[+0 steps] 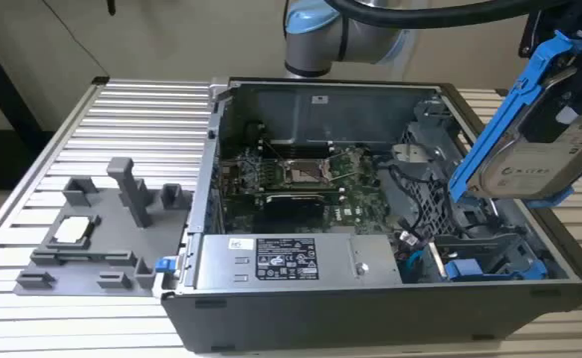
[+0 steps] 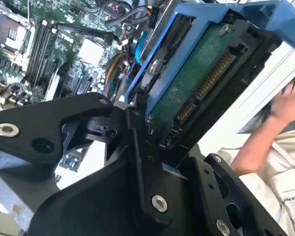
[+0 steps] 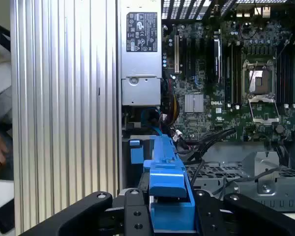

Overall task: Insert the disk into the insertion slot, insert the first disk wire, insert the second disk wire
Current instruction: 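Insert the disk into the insertion slot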

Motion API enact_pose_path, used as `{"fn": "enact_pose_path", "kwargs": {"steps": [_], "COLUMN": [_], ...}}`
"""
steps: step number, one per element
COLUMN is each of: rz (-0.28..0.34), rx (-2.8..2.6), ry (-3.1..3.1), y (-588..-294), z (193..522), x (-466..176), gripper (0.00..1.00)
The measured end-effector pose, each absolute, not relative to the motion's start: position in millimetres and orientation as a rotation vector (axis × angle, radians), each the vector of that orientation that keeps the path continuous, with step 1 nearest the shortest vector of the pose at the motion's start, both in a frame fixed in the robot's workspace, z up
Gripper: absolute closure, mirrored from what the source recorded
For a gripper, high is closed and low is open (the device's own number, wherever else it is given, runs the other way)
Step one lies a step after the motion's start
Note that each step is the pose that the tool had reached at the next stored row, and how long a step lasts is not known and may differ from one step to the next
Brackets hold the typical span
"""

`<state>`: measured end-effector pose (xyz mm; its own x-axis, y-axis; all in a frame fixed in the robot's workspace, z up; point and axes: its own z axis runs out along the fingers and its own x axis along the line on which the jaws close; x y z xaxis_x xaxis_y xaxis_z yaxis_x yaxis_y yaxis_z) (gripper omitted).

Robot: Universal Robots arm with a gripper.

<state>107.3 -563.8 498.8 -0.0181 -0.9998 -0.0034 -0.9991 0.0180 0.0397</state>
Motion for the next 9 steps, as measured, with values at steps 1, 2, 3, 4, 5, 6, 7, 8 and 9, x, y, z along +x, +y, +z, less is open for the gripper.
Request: {"fn": "enact_pose_path", "kwargs": {"steps": [1, 2, 3, 4, 5, 6, 7, 8, 9], "rz": [-0.048, -0.050, -0.051, -0.051, -0.051, -0.051, -0.051, -0.051, -0.051], "rx": [2.183, 2.184, 2.184, 2.184, 2.185, 2.185, 2.184, 2.184, 2.184], "ry": [-2.223, -2.224, -2.224, -2.224, -2.224, -2.224, -2.224, -2.224, -2.224], "y": [-563.8, -563.8, -563.8, -563.8, -563.8, -563.8, -563.9, -563.9, -563.9], "z": [498.8, 498.8, 498.8, 498.8, 498.8, 498.8, 498.8, 498.8, 498.8], "x": [107.3, 107.3, 107.3, 107.3, 107.3, 107.3, 107.3, 107.3, 107.3], "gripper": [0.67, 0.67, 0.67, 0.67, 0.67, 0.67, 0.67, 0.67, 0.67]}}
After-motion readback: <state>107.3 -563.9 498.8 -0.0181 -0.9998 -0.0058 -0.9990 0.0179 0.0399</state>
